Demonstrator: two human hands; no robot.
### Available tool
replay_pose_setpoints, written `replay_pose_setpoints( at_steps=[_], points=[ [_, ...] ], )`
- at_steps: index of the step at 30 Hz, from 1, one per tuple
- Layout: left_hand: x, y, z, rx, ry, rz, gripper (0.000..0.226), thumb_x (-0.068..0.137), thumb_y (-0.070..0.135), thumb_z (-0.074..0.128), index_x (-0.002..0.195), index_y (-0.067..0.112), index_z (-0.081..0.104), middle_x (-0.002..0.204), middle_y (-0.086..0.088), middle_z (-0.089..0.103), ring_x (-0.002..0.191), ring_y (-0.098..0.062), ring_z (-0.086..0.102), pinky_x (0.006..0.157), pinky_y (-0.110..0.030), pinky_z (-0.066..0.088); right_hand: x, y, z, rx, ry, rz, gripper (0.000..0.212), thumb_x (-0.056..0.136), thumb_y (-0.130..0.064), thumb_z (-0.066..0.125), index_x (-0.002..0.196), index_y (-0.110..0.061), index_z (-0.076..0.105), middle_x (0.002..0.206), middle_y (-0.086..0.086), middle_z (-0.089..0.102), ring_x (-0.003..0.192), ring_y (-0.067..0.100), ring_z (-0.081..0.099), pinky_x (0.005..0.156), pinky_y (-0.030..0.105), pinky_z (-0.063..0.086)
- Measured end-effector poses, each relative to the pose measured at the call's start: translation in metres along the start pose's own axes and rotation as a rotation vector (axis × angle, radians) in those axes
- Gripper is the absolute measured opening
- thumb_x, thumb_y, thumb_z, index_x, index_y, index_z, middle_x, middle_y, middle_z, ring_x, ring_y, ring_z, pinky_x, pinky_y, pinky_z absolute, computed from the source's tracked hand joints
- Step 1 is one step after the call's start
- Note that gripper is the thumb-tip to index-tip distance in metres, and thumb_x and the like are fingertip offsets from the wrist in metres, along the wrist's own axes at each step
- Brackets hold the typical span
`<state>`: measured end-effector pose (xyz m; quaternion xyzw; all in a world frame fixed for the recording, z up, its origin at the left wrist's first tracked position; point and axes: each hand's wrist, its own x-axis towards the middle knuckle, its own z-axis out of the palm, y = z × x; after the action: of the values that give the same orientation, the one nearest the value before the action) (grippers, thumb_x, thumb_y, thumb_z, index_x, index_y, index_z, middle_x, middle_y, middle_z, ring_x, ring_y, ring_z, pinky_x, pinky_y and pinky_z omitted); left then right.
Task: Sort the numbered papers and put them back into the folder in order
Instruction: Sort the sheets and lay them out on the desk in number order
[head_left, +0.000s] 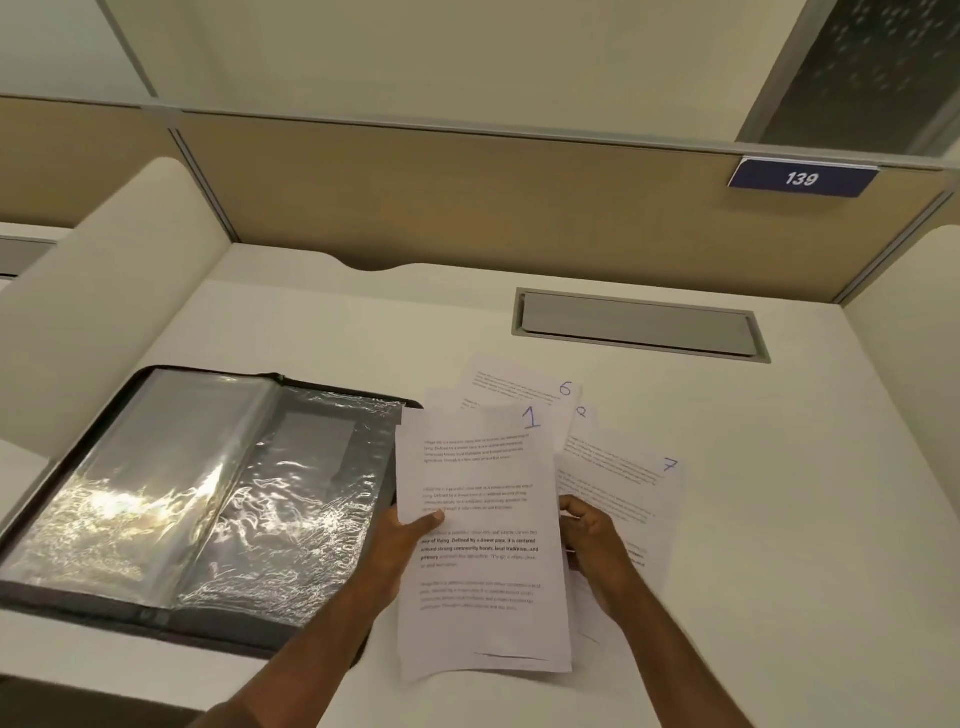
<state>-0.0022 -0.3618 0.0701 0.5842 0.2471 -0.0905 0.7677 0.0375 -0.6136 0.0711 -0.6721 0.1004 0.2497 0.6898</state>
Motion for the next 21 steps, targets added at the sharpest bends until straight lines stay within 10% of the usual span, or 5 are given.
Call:
replay_pose_setpoints(
  at_steps=[15,21],
  points=[
    [0.025,-0.001,0.009,0.198,-0.031,0.007,0.033,0.086,0.007,0.076,0.117,0.012,0.065,0.103,-0.008,0.078,0.090,-0.031,0.076,0.072,-0.040,0.063,0.011,0.001,-0.014,-0.067,0.113,0.042,0.041,0.097,-0.048,0.058,0.098,-0.010,0.074,0.087,0.012,0.077,0.070,0.019,0.071,0.062,0.030,0.056],
    [0.035,-0.012,0.017,0.273,-0.055,0.049,0.032,0.088,0.008,0.075,0.119,0.012,0.065,0.108,-0.008,0.076,0.096,-0.030,0.075,0.081,-0.048,0.062,0.011,0.014,-0.016,0.059,0.191,-0.071,0.039,0.089,-0.048,0.061,0.119,-0.024,0.069,0.113,-0.002,0.076,0.106,0.017,0.071,0.087,0.030,0.060]
  ],
)
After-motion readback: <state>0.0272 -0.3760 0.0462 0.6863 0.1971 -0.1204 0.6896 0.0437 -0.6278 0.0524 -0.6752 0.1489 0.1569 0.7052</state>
